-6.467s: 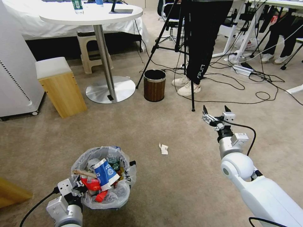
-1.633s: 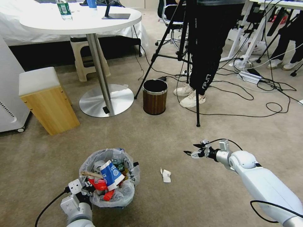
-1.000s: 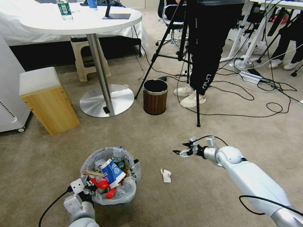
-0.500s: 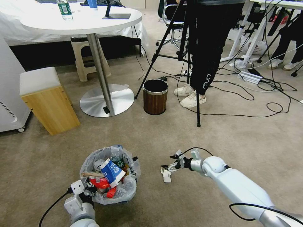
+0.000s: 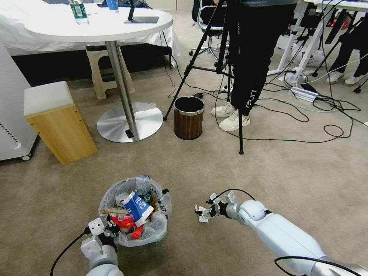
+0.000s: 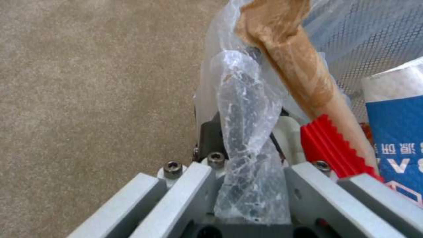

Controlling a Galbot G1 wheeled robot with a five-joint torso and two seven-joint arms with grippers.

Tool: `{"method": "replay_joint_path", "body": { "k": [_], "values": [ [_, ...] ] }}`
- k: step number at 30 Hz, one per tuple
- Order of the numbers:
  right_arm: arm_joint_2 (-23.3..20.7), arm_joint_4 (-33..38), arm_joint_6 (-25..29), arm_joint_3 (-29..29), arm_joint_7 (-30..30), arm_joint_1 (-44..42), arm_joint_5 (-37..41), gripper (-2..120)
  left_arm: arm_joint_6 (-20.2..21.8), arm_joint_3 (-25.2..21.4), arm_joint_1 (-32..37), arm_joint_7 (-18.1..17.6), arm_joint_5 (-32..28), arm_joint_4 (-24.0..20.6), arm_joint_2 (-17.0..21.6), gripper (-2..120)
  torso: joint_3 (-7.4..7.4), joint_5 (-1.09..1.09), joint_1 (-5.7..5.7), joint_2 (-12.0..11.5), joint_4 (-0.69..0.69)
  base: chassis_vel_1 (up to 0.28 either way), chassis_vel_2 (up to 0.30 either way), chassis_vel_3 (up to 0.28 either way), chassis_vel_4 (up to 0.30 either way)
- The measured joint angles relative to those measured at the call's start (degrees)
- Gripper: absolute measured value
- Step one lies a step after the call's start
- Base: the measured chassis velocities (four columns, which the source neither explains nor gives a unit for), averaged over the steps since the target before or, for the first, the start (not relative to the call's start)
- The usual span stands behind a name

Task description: Pick up the trash bin and place the garbage on the floor into it.

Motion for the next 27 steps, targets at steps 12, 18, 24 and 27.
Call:
{"method": "replay_joint_path", "body": {
  "k": [12,18,24,27],
  "values": [
    [2.18,-3.01,2.25,-0.16,1.68,-1.09,-1.03,60,-0.16,0.06,-0.06,0.01,0.04,0.28,-0.04,1,0.0,0.01,0.0,0.0,0.0,0.0,0.0,0.0,0.0],
    [1.05,-2.27,3.31,-0.33,2.26,-1.32,-0.96,35,-0.18,0.24,-0.28,0.05,0.22,0.3,-0.21,1,0.0,0.01,0.0,0.0,0.0,0.0,0.0,0.0,0.0],
    [0.59,-2.01,3.73,-0.38,2.7,-1.48,-0.88,18,-0.32,0.59,-0.34,0.1,0.58,0.47,-0.51,1,0.0,0.0,0.0,0.0,0.0,0.0,0.0,0.0,0.0],
    [0.67,-2.4,4.14,-0.44,2.83,-1.51,-0.97,7,-0.37,0.63,-0.21,0.12,0.66,0.45,-0.56,1,0.0,0.01,0.0,0.0,0.0,0.0,0.0,0.0,0.0]
  ]
}}
